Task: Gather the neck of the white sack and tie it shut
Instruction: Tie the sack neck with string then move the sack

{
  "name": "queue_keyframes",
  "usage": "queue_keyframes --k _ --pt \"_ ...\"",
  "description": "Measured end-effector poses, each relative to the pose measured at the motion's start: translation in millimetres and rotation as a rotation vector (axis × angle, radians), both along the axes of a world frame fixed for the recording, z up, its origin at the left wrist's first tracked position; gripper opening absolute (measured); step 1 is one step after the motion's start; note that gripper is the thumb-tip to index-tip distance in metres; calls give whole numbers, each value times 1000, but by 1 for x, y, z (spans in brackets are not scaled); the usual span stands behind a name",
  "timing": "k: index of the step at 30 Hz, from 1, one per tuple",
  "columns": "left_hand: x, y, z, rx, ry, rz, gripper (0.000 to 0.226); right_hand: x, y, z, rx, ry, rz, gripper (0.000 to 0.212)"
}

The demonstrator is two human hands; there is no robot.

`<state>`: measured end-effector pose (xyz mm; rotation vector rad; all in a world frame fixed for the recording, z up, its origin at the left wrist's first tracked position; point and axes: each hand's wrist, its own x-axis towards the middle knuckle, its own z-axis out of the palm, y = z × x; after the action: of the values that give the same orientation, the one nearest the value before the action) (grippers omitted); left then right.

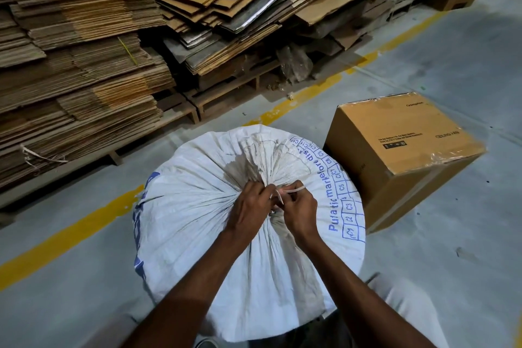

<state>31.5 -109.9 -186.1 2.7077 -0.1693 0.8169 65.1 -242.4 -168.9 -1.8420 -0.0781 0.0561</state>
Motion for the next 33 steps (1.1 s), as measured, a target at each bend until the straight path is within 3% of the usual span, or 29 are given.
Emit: queue_keyframes --k 3,5,10,17,23,28,33 --pt "4 5 -1 297 4 -76 10 2 0 8 -16 2 34 15" --pt "5 7 2 318 0 -98 12 5 3 8 -8 27 21 15" --pt "8 9 12 -69 156 -66 11 3 14 3 -29 130 -103 18" --pt "8 18 7 -151 200 -49 24 17 27 -1 -23 246 -272 12" --pt "7 17 5 -138 185 -37 10 26 33 -25 41 387 -331 14" --pt "2 16 -1 -272 230 -2 12 15 32 -14 77 383 -329 13" --pt "-2 33 6 -559 323 77 26 11 9 -8 583 468 -89 17"
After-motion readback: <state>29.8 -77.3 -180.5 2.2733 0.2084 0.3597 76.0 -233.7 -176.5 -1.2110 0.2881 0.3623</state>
